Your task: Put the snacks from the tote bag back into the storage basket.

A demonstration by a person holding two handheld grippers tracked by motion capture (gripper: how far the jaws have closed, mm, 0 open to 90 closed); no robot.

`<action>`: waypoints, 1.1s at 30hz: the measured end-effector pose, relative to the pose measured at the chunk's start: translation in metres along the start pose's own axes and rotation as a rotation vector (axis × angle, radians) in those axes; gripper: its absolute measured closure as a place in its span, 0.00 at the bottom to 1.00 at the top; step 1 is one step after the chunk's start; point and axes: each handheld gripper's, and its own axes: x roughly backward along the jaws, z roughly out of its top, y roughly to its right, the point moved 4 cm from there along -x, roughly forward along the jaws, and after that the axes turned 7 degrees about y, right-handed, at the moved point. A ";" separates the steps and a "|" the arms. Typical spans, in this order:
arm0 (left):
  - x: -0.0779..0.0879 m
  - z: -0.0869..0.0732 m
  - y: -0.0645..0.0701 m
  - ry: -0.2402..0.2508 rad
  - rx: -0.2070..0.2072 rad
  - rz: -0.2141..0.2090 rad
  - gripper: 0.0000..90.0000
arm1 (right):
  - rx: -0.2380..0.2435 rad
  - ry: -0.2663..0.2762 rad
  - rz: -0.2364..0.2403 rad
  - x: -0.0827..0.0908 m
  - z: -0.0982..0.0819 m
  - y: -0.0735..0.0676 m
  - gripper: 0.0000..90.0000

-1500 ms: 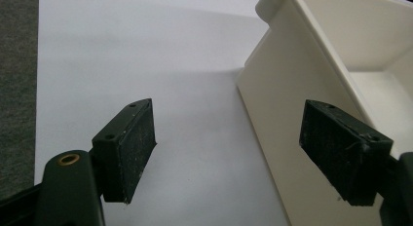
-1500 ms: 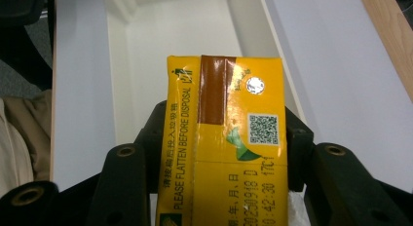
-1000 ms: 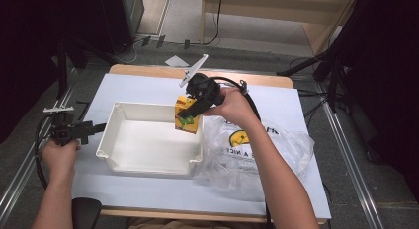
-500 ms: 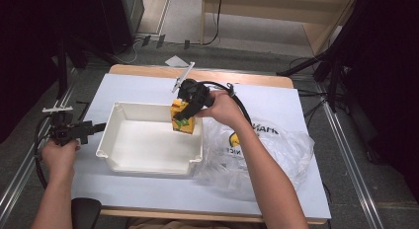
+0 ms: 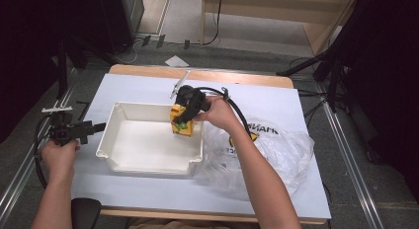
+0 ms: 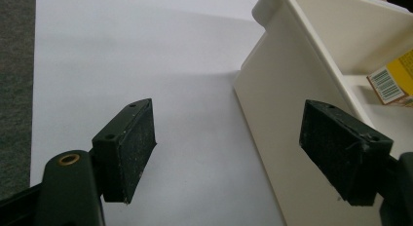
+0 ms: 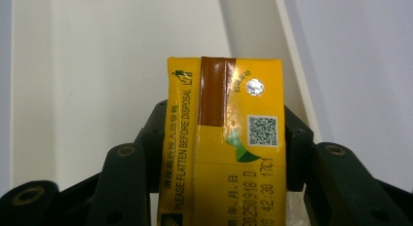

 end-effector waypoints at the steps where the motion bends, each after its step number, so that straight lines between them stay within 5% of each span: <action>1: 0.000 0.000 0.000 0.000 0.000 0.000 0.24 | 0.008 -0.005 0.005 -0.001 0.000 0.000 0.59; 18: 0.000 0.000 0.001 -0.004 -0.001 -0.002 0.24 | 0.053 -0.017 0.011 -0.009 -0.010 -0.001 0.58; 25: 0.000 -0.001 0.000 -0.005 0.000 -0.001 0.24 | -0.007 -0.033 0.055 -0.010 -0.011 0.000 0.49; 33: 0.000 -0.001 0.000 -0.005 0.001 -0.001 0.24 | -0.011 -0.049 0.040 -0.009 -0.014 0.002 0.48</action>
